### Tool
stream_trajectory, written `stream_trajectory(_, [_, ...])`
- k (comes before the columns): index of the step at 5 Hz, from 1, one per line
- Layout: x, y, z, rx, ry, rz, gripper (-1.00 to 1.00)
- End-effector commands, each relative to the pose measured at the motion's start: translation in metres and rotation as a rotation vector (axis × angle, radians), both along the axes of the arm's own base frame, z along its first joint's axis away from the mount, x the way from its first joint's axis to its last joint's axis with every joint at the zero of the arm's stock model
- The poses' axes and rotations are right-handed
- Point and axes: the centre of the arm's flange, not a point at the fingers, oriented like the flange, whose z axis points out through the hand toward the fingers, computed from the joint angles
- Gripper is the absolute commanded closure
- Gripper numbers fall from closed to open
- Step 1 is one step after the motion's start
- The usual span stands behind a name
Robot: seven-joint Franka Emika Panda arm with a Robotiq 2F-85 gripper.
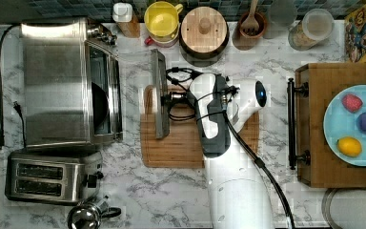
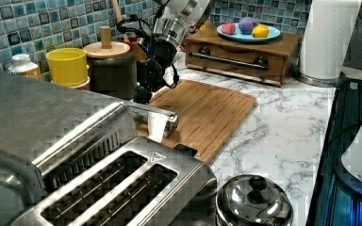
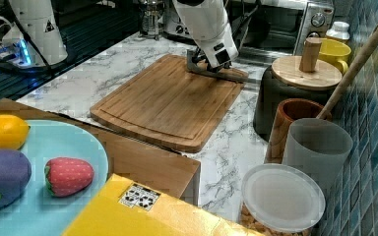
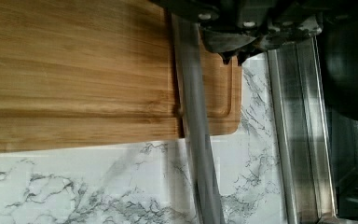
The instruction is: Close the oven.
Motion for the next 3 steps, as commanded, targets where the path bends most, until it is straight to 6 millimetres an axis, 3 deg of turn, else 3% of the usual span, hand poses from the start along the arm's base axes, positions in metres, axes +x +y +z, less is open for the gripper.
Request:
stream_trajectory(1, [0.024,0.111,0.051,0.124,-0.127,0.278,1.0])
stream_trajectory(3, [0.011,0.192,0.116,0.145,-0.158,0.421,1.0])
